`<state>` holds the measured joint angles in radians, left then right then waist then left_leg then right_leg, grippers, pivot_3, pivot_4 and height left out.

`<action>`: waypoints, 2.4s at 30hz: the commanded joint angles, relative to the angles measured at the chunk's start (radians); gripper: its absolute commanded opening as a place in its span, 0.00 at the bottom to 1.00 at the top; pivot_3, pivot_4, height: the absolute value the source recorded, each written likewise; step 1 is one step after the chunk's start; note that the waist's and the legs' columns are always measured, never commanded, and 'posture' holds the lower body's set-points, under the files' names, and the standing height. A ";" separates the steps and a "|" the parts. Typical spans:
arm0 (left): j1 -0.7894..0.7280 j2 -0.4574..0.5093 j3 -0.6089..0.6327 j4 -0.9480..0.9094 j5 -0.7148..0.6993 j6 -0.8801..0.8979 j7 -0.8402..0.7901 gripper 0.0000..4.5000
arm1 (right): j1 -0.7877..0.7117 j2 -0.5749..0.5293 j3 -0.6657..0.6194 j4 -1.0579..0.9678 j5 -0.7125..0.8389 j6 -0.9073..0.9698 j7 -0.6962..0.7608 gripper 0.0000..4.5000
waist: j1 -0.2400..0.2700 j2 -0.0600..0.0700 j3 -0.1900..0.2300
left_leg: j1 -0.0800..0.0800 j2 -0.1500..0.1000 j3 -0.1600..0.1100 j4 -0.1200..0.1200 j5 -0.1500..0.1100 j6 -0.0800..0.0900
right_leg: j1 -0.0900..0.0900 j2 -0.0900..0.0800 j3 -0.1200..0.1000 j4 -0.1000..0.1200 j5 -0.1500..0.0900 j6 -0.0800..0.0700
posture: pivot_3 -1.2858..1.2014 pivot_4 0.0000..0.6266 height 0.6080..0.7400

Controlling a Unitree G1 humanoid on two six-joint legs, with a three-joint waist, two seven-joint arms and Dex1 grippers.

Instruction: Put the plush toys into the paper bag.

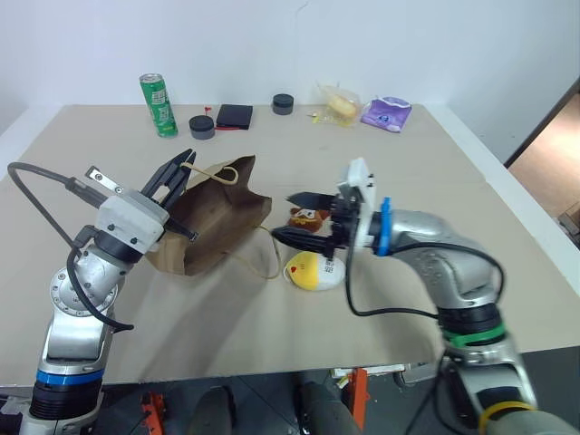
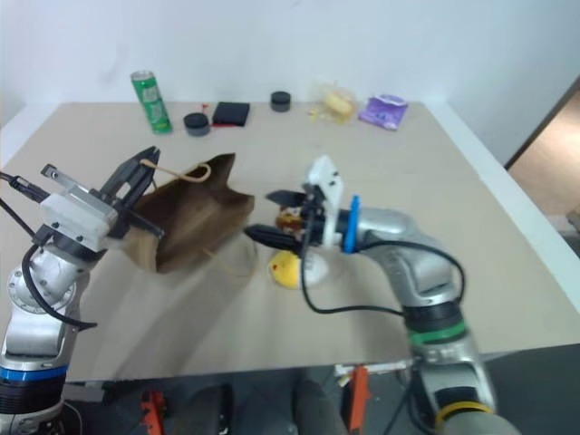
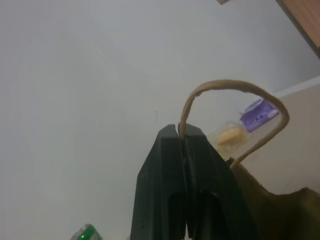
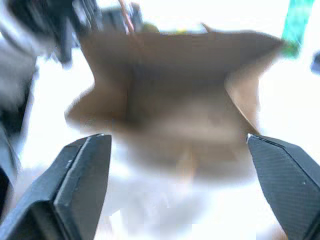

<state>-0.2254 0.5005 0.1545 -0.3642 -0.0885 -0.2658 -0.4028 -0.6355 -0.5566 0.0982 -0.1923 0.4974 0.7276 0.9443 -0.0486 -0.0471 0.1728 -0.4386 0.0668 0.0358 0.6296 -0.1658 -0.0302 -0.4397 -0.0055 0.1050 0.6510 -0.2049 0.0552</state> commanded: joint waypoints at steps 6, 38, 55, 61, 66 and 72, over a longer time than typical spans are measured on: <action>-0.011 0.013 0.019 -0.015 -0.008 -0.026 -0.015 0.00 | 0.105 -0.161 0.104 0.012 -0.066 -0.005 0.126 0.98 | -0.003 0.000 0.000 | 0.001 0.000 0.001 -0.004 0.000 0.000 | -0.001 0.001 0.001 -0.001 -0.001 0.000 | 0.52 0.24 1.00; -0.042 -0.006 -0.010 -0.003 -0.002 -0.026 -0.039 0.00 | -0.336 0.424 0.126 0.420 -0.125 -0.029 -0.234 0.01 | -0.001 0.000 0.000 | 0.000 0.000 0.000 -0.005 0.000 0.000 | -0.001 0.002 0.001 -0.001 -0.001 0.000 | 0.52 0.24 1.00; -0.038 -0.018 -0.005 -0.007 0.002 -0.011 -0.016 0.00 | -0.206 0.322 0.023 0.210 -0.071 -0.065 -0.112 0.99 | 0.001 0.000 0.000 | -0.002 0.000 -0.002 -0.006 0.000 0.000 | -0.001 0.002 -0.001 -0.001 -0.002 0.003 | 0.52 0.24 1.00; -0.044 -0.022 -0.003 0.002 -0.004 -0.012 -0.014 0.00 | -0.174 0.136 0.002 0.338 -0.156 -0.156 -0.064 0.99 | 0.001 0.000 0.000 | 0.000 0.000 -0.002 -0.006 0.000 0.000 | 0.000 0.002 0.000 -0.001 -0.003 0.000 | 0.52 0.24 1.00; -0.047 -0.020 -0.003 0.008 -0.008 -0.013 -0.010 0.00 | -0.185 0.100 0.101 0.595 -0.344 -0.276 -0.126 0.99 | -0.002 0.000 0.000 | 0.001 0.000 -0.002 -0.006 0.000 0.000 | -0.001 0.002 0.000 -0.001 -0.002 0.000 | 0.52 0.24 1.00; -0.053 -0.022 0.002 0.008 -0.021 -0.001 -0.005 0.00 | -0.217 0.171 0.120 0.762 -0.415 -0.325 -0.175 0.88 | -0.017 0.000 0.000 | 0.003 0.000 -0.002 -0.007 0.000 0.000 | 0.001 0.003 0.001 -0.001 0.000 0.001 | 0.52 0.24 1.00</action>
<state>-0.2630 0.4810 0.1348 -0.3319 -0.0917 -0.2712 -0.4201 -0.8539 -0.4005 0.2158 0.5258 0.1082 0.4151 0.7935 -0.0657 -0.0475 0.1726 -0.4352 0.0665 0.0339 0.6232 -0.1654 -0.0296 -0.4384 -0.0027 0.1059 0.6505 -0.2054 0.0552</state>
